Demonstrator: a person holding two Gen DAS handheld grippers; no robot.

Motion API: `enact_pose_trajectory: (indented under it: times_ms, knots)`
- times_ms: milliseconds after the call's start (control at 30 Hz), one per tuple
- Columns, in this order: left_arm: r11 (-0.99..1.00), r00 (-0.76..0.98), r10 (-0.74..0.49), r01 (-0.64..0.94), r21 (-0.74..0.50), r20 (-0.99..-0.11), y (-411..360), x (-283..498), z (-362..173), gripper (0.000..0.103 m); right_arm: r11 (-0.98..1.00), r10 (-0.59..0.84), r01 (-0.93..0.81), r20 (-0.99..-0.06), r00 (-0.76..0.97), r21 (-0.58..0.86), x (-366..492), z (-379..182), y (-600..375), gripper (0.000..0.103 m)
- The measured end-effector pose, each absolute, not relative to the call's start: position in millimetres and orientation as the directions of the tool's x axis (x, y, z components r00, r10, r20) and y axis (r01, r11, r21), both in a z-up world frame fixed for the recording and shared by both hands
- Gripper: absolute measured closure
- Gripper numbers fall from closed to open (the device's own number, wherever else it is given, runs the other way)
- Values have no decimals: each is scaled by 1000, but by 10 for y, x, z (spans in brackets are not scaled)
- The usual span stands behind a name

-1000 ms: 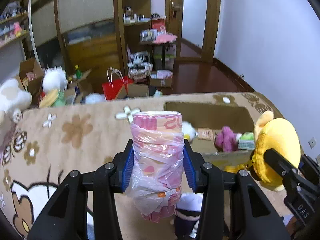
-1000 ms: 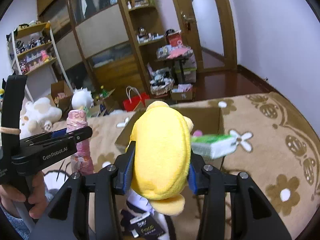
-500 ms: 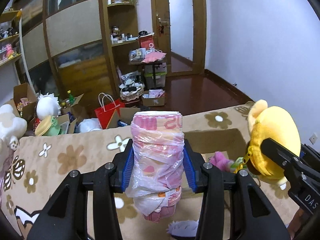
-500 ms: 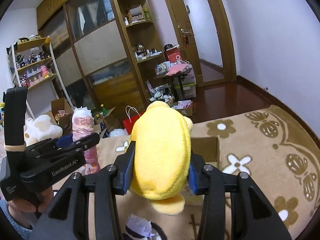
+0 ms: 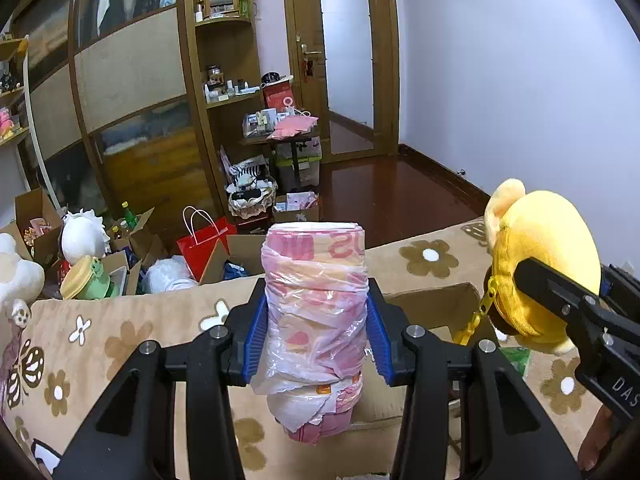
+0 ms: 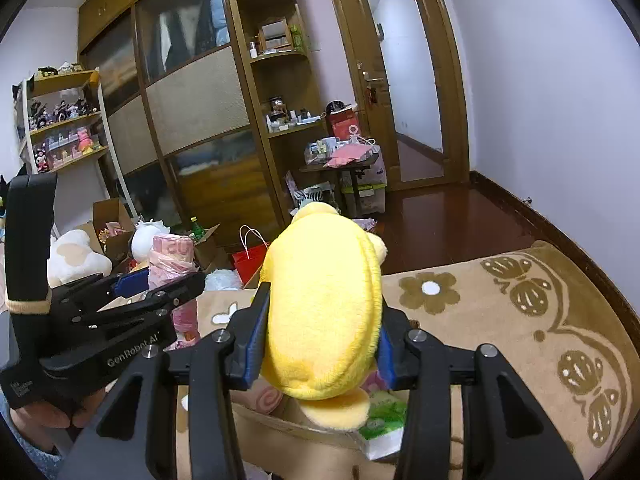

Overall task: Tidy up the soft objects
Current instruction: 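Lift the towel roll and yellow plush and carry both over the box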

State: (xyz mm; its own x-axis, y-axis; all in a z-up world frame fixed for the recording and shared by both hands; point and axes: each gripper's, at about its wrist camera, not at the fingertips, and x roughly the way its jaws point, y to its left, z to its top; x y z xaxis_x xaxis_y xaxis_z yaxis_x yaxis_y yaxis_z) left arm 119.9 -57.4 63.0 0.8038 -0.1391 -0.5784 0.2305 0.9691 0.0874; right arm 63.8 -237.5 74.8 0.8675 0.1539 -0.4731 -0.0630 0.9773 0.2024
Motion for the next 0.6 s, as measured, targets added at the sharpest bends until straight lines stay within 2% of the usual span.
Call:
enact_pose_trajectory:
  times_ms: [600]
  knots:
    - [965, 757, -148, 252, 74, -637, -625, 1381, 295, 60, 980, 146, -47, -529, 836, 196, 878, 519, -2355, 55]
